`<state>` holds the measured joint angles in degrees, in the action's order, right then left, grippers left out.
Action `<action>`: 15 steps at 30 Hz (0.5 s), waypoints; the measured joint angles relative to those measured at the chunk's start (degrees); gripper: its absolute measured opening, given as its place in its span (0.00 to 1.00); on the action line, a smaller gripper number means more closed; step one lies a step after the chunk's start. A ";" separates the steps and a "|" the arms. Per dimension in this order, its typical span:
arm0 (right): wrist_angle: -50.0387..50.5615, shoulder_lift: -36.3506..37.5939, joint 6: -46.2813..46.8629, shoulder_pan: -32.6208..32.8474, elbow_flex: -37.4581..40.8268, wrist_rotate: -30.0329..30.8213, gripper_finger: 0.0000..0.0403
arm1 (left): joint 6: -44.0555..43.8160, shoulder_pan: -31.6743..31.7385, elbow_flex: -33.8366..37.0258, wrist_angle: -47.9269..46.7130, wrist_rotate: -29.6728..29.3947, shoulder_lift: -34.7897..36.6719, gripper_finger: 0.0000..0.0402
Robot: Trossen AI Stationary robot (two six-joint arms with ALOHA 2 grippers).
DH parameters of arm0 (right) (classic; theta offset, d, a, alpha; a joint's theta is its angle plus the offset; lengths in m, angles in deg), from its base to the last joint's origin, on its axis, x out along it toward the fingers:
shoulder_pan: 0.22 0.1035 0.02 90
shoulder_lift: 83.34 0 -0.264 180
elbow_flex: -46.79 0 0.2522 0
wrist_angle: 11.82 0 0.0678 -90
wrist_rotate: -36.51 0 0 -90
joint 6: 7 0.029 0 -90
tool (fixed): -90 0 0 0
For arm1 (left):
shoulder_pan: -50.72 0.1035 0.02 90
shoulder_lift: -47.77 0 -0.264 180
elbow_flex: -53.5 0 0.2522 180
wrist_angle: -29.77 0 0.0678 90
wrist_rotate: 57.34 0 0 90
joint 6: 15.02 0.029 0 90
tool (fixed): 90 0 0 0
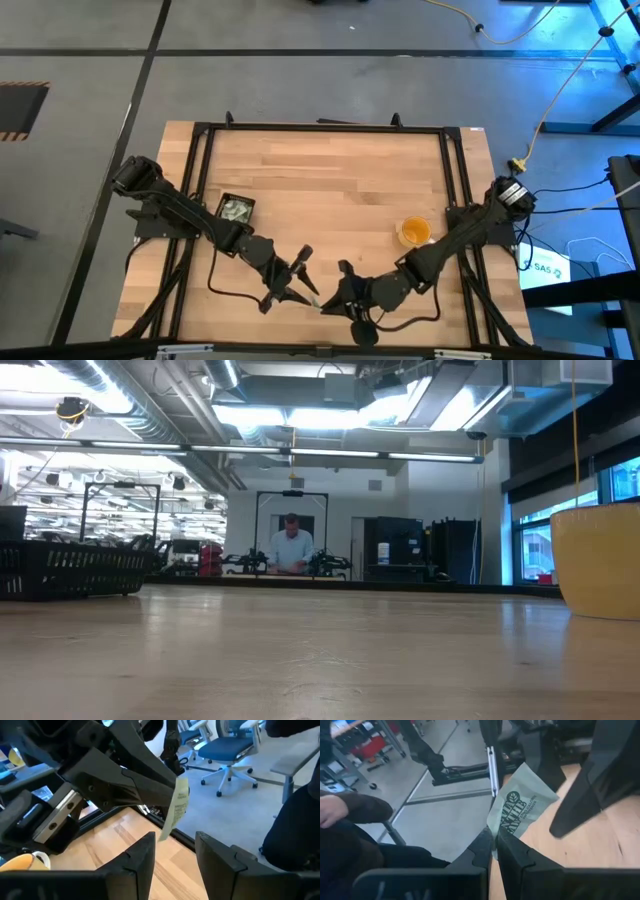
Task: Pick and place Stevia / Truvia into bins
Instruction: Put the stevia packet into the black bin
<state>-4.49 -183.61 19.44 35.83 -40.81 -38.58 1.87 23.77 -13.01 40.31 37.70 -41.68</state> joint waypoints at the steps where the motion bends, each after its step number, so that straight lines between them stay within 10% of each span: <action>1: -0.23 0.03 -0.04 -0.24 0.00 -0.32 0.07 | 0.34 0.00 0.00 -0.02 0.00 0.00 0.34; 15: 0.83 0.06 0.30 -0.99 0.00 -1.15 0.07 | 3.89 -0.40 0.00 1.79 0.02 0.00 0.31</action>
<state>-3.66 -183.55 19.74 34.84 -40.81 -39.73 5.75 23.37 -13.01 42.10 37.72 -41.68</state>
